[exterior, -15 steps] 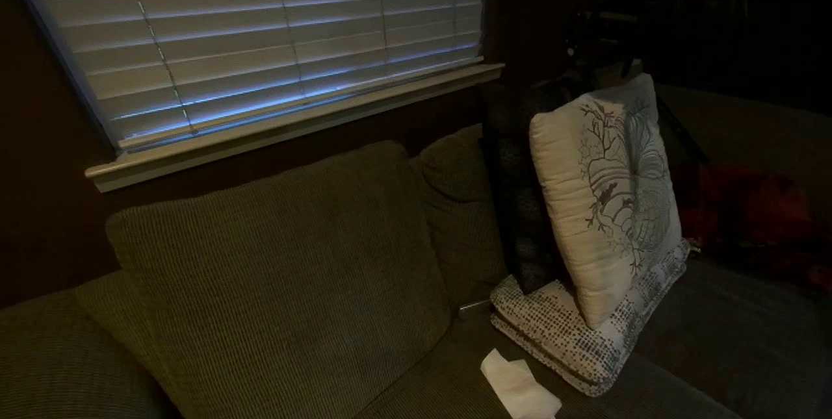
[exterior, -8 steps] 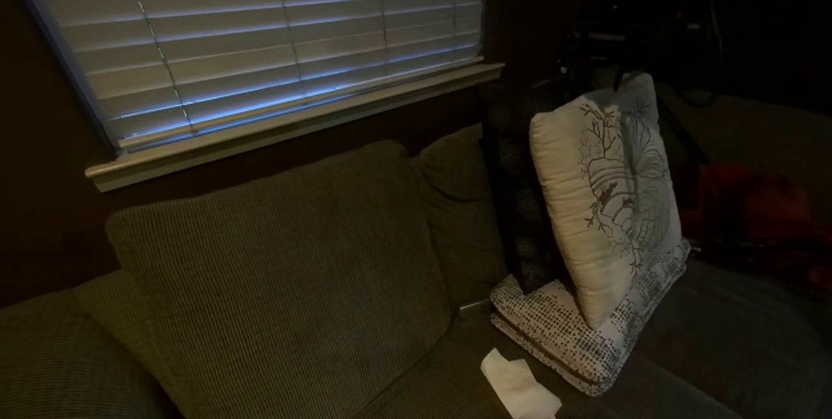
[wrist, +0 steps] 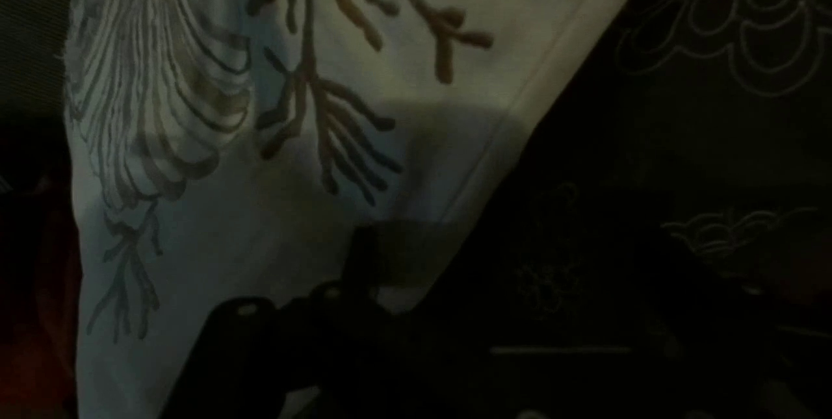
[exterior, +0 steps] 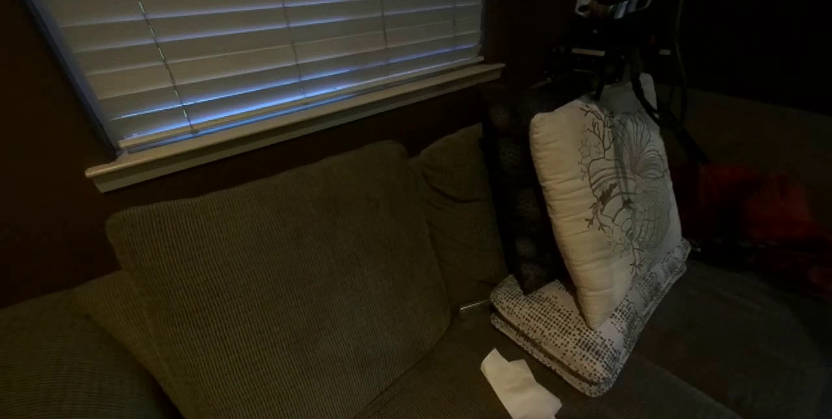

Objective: Move the black and white pillows to the left

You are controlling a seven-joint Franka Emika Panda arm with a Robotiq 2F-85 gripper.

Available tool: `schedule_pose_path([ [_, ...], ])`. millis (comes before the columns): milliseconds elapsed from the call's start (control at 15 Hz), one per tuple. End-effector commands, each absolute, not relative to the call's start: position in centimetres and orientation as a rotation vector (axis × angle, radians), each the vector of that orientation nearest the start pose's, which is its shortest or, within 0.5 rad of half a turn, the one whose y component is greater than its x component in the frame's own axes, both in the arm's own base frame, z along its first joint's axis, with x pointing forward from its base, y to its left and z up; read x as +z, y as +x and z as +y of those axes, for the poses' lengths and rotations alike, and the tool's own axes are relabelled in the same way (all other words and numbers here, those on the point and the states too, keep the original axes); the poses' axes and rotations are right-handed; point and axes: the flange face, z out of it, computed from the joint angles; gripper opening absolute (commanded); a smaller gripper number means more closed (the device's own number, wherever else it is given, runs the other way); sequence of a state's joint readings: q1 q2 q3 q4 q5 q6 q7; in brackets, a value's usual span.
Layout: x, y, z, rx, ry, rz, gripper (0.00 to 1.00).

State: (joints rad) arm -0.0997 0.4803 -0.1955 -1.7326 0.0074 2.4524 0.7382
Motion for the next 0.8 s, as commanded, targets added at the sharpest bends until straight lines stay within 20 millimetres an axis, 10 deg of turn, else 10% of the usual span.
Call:
schedule_pose_path([
  [0,32.4,67.6,-18.4,-0.457,-2.741,1.485,1.00],
  [267,31.6,68.0,-17.9,-0.422,-2.739,1.483,1.00],
  [333,31.4,68.1,-17.9,-0.409,-2.742,1.492,0.75],
  [733,30.0,68.3,-18.1,-0.346,-2.756,1.552,0.38],
])
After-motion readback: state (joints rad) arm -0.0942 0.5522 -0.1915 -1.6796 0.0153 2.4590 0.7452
